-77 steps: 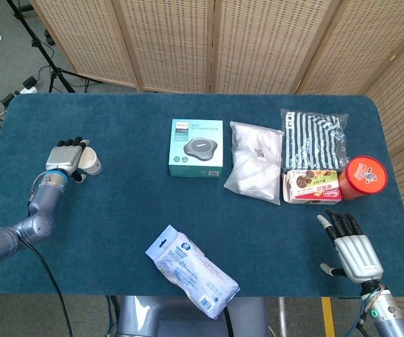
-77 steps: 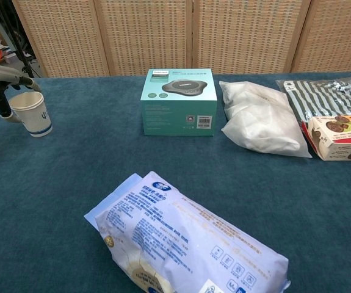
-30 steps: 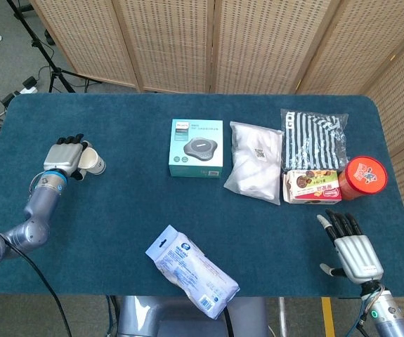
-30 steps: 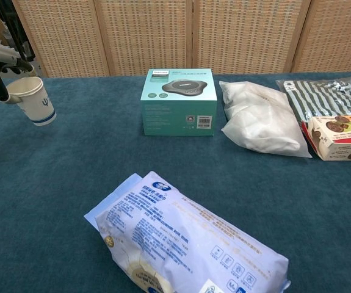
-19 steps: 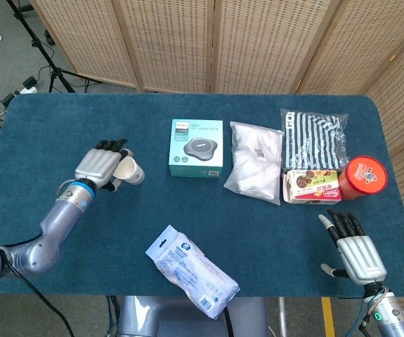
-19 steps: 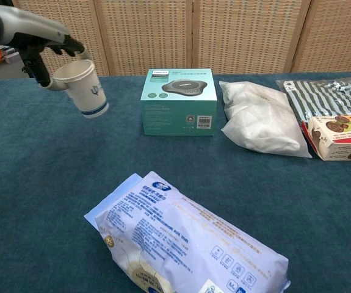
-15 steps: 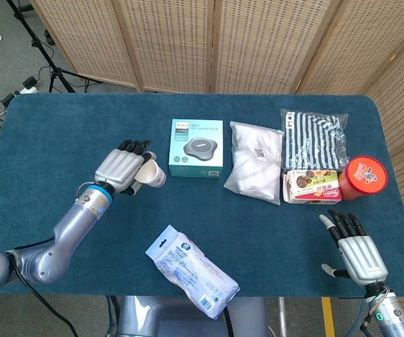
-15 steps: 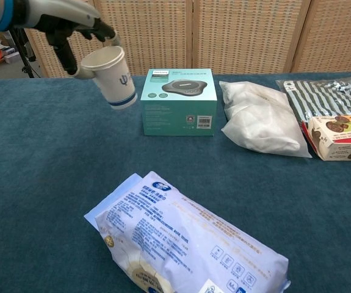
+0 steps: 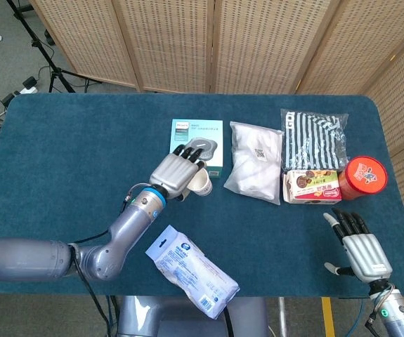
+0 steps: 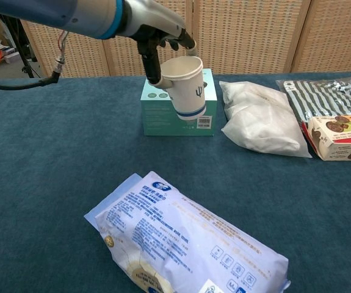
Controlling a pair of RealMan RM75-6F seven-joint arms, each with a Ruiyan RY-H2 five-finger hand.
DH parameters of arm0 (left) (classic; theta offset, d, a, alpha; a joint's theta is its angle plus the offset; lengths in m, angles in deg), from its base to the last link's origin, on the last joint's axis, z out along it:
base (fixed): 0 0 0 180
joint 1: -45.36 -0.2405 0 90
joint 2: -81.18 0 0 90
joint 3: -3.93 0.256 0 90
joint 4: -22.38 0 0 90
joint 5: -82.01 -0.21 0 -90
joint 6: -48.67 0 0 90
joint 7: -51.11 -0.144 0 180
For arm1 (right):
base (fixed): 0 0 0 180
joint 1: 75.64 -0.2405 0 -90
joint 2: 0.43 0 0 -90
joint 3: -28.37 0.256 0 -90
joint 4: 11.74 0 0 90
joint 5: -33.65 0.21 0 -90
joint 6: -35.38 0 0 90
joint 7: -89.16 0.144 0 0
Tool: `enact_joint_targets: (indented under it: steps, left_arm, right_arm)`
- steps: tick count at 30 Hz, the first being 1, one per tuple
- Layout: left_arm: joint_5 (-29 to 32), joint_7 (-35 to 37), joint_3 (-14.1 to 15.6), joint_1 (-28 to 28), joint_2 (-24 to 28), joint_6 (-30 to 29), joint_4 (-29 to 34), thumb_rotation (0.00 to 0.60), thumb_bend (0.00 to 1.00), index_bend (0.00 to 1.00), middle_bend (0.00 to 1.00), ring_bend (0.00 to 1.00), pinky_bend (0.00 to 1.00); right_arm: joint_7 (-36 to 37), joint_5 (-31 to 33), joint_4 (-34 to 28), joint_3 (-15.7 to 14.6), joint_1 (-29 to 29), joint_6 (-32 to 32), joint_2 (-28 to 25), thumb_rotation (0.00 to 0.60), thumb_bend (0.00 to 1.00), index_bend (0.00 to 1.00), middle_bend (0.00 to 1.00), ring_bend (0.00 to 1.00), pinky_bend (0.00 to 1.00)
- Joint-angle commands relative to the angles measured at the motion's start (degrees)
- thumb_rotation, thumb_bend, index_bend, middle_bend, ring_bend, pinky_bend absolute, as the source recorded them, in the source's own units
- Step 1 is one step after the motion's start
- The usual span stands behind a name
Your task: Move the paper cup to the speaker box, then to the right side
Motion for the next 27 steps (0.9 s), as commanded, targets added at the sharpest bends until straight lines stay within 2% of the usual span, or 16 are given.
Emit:
enact_joint_targets:
  steps: [1, 13, 19, 24, 27]
  left_arm:
    - [1.90, -1.23, 0.13, 2.11, -2.61, 1.43, -2.93, 0.600, 0.42, 0.30, 0.00, 0.00, 0.00]
    - [5.67, -4.81, 4.15, 7.91, -13.91, 8.44, -17.17, 0.600, 0.38, 0.30, 0.00, 0.00, 0.00]
    - [7.70, -6.05, 6.01, 9.77, -16.83, 9.68, -20.95, 0.600, 0.31, 0.30, 0.00, 0.00, 0.00]
    - [8.50, -6.50, 7.18, 10.64, -18.60, 10.12, -23.15, 0.600, 0.29, 0.29, 0.00, 0.00, 0.00]
    - [8.49, -6.55, 7.54, 10.82, -19.03, 9.78, -23.64, 0.600, 0.28, 0.21, 0.00, 0.00, 0.00]
  right_arm:
    - [0.71, 0.64, 0.36, 0.27, -0.16, -0.42, -0.18, 0.600, 0.10, 0.00, 0.00, 0.00, 0.00]
    - [4.52, 3.53, 2.42, 1.50, -0.75, -2.15, -0.70, 0.600, 0.10, 0.00, 0.00, 0.00, 0.00]
    - [5.83, 4.25, 3.11, 1.94, -0.72, -2.18, -0.91, 0.600, 0.10, 0.00, 0.00, 0.00, 0.00]
    - [6.39, 4.31, 3.33, 2.01, -0.75, -2.28, -0.97, 0.600, 0.10, 0.00, 0.00, 0.00, 0.00]
    - [6.49, 4.32, 3.39, 2.00, -0.74, -2.30, -1.01, 0.600, 0.10, 0.00, 0.00, 0.00, 0.00]
